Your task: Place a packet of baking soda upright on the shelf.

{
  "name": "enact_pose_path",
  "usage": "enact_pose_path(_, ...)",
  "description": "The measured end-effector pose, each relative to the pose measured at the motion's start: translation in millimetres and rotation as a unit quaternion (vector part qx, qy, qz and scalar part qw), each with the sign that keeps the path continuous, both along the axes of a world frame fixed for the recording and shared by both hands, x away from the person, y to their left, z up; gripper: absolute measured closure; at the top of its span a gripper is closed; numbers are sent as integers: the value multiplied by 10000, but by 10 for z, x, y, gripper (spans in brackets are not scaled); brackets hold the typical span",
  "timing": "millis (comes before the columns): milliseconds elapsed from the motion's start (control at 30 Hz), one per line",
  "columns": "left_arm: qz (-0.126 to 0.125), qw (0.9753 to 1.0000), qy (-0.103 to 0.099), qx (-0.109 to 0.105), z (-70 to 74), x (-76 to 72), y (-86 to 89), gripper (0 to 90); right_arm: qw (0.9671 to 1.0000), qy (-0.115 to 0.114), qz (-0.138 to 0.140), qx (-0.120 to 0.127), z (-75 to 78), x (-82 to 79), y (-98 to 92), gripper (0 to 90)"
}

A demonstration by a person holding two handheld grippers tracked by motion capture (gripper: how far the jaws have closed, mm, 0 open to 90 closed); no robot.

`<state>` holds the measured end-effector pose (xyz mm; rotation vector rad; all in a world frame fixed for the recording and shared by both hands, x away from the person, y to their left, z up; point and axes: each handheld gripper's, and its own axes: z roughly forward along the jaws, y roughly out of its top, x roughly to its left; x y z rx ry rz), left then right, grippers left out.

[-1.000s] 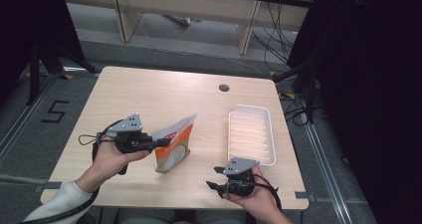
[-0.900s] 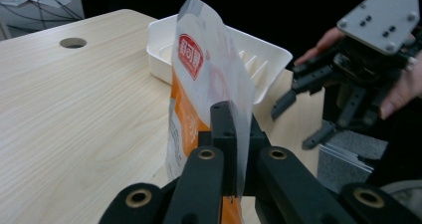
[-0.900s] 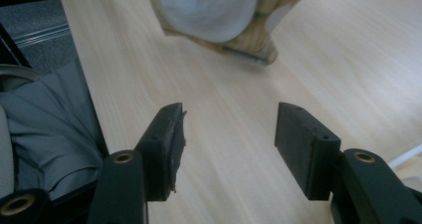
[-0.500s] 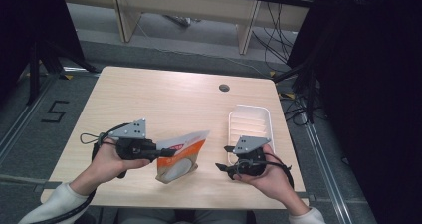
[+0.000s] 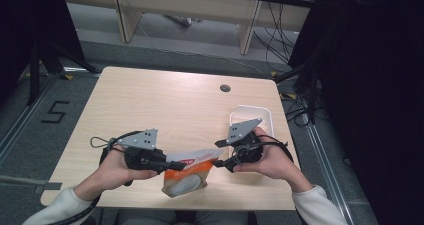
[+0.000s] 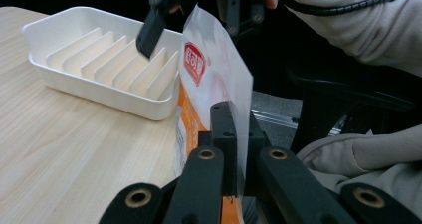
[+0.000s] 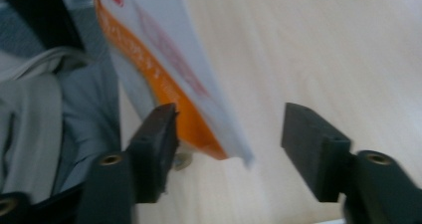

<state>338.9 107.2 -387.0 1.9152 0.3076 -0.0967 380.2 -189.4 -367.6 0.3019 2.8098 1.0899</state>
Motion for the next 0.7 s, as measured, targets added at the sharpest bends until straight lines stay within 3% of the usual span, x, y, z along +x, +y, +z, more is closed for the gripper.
enact_pose_path(100, -76, 10000, -45, 27, 12, -25, -24, 894, 9992, 177, 201, -293, -13, -27, 99, 505)
enact_pose_path(233, -47, 10000, -26, -9, 24, -44, -36, 893, 9975, 321, 509, -358, -9, -40, 194, 584)
enact_pose_path(367, -25, 10000, -53, 2, 32, -41, -27, 894, 9945, 257, 809, -609, -3, -61, 255, 736)
enact_pose_path(400, -32, 10000, -51, -13, 29, -37, -25, 894, 9942, 355, 742, -692, 8, -80, 253, 762)
enact_pose_path(433, -2, 10000, -75, 10, 31, -31, -16, 893, 9935, 211, 881, -691, -7, -68, 270, 799)
enact_pose_path(467, 27, 10000, -48, -4, 27, -23, -8, 894, 9926, 271, 950, -704, 1, -77, 271, 834)
enact_pose_path(500, 63, 10000, -36, -9, 24, -20, -2, 893, 9931, 333, 829, -756, 5, -107, 270, 878)
enact_pose_path(533, 94, 10000, -26, -13, 20, -12, 7, 893, 9919, 345, 989, -716, 3, -105, 279, 900)
enact_pose_path(633, 178, 9998, -47, -71, 0, 20, 27, 893, 9911, 361, 1033, -758, 12, -117, 293, 900)
enact_pose_path(667, 181, 9998, -90, -80, -7, 37, 37, 892, 9926, 404, 773, -841, 41, -145, 282, 900)
enact_pose_path(700, 202, 9997, -82, -132, -15, 41, 40, 892, 9922, 337, 885, -809, 52, -130, 293, 900)
